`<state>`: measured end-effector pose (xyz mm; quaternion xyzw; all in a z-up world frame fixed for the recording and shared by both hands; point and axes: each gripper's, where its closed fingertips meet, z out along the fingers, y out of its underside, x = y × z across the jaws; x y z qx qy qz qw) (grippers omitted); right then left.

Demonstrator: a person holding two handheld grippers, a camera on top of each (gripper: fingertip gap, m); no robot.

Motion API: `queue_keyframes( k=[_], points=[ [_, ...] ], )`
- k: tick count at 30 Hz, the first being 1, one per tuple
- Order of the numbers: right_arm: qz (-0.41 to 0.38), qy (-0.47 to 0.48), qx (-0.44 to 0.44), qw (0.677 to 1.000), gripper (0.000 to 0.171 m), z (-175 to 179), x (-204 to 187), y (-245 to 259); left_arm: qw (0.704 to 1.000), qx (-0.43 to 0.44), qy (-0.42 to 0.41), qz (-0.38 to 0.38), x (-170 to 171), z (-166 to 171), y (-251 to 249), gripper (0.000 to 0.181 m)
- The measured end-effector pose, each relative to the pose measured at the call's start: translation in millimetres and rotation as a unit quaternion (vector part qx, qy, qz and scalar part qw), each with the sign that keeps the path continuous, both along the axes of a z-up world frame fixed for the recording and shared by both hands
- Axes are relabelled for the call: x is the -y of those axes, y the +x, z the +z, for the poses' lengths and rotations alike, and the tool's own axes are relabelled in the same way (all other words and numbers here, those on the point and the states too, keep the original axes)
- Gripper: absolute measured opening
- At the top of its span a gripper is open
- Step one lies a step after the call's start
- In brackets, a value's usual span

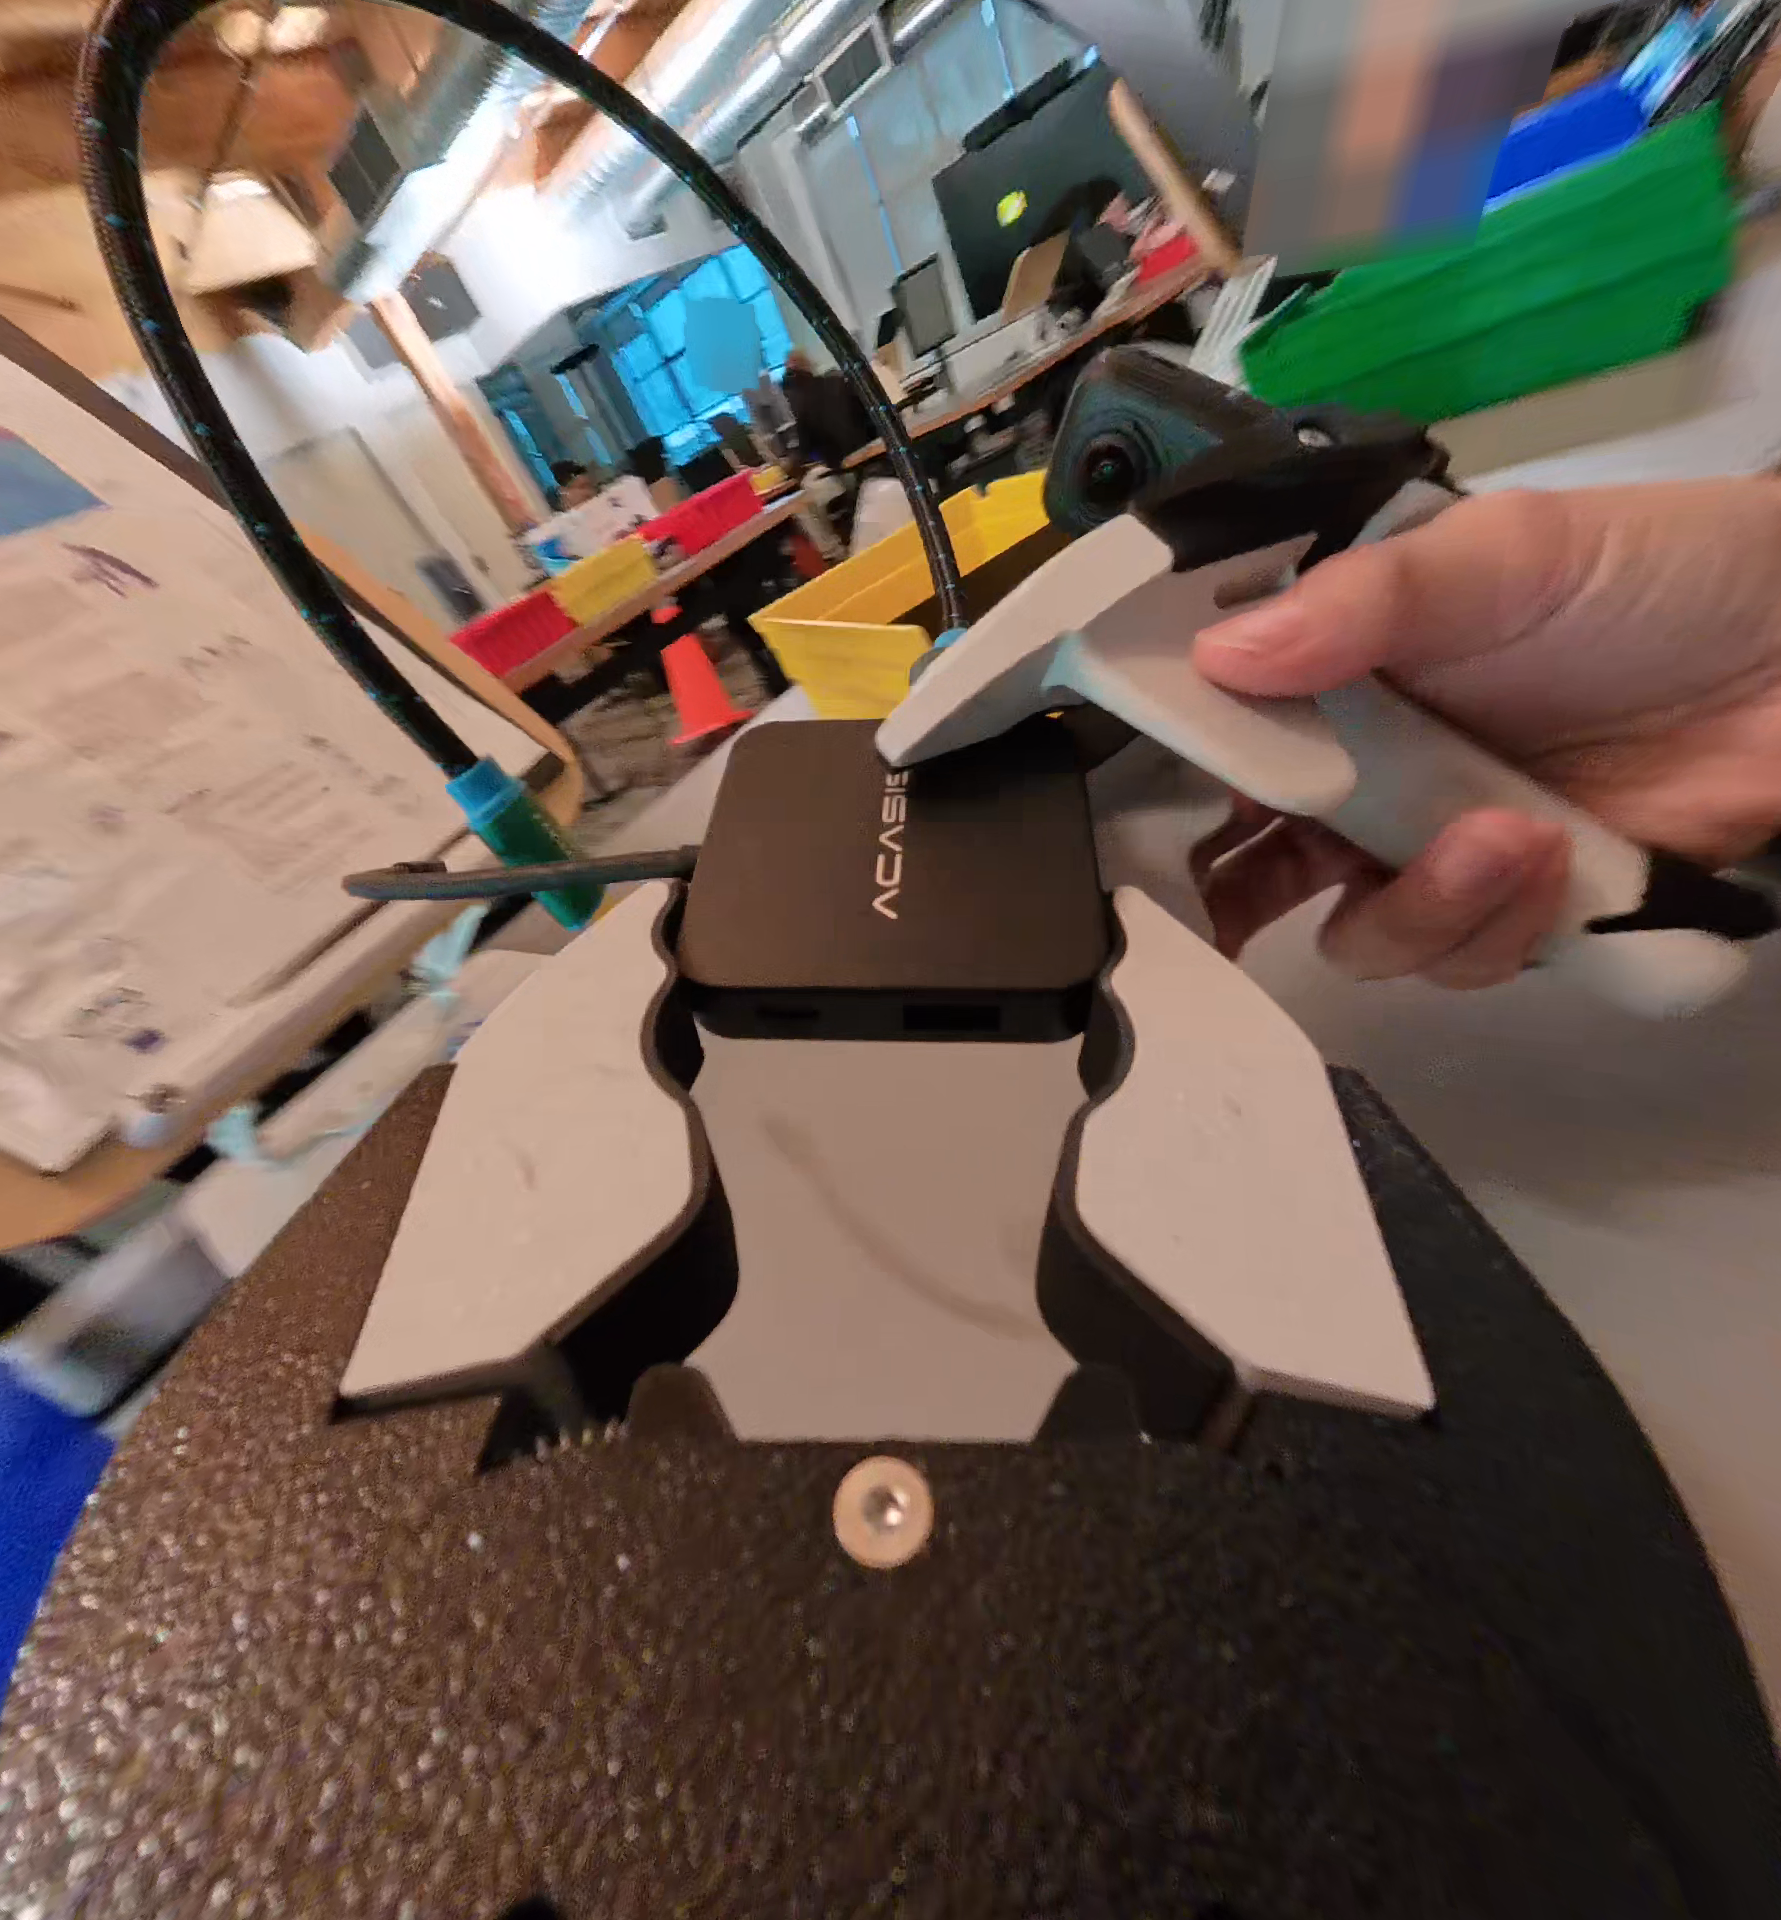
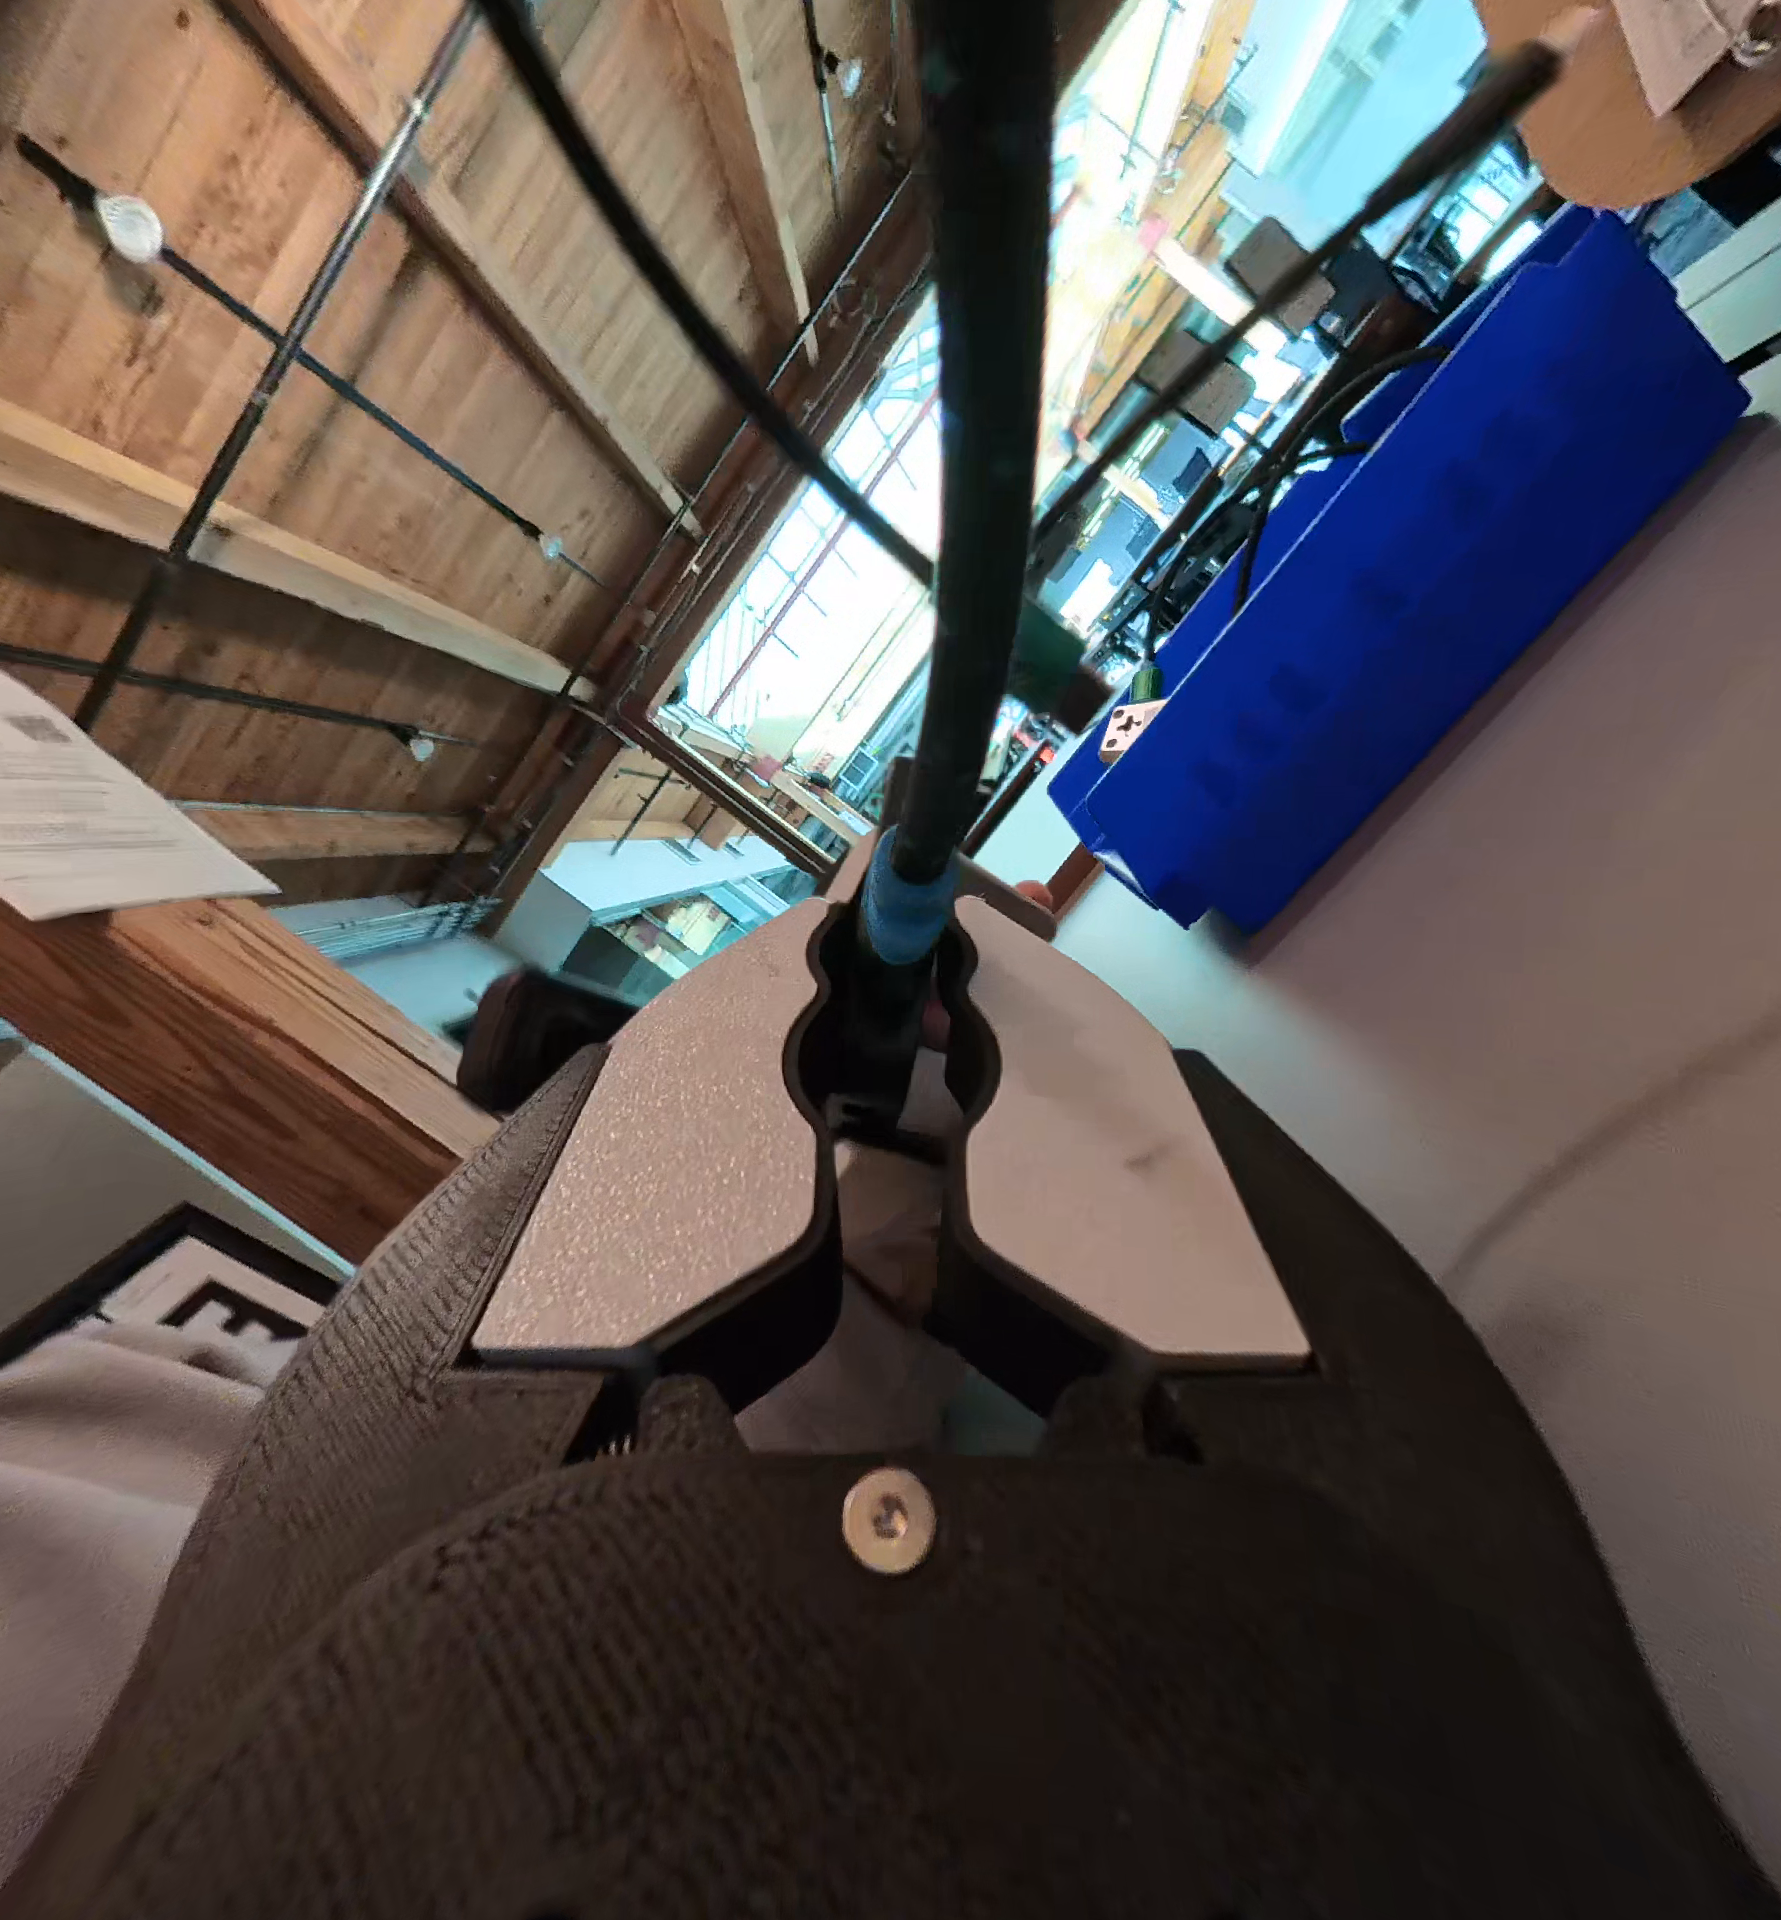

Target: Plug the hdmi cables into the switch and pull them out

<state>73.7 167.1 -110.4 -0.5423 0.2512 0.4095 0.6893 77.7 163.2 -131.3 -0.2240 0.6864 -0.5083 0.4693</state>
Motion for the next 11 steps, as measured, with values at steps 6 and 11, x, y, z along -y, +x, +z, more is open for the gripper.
queue_keyframes(
  k=[6, 11],
  points=[
    [0.029, -0.138, 0.304, 0.942, 0.06, -9.1, 26.8, -34.4, 0.991, -0.06, -0.103, -0.058, -13.2, -6.6, -14.9, 0.072],
    [-0.024, -0.259, 0.603, 0.754, 0.056, 15.3, 55.2, -46.9, 0.982, -0.077, -0.136, -0.103, -19.3, -5.6, -29.1, 0.072]
  ],
)
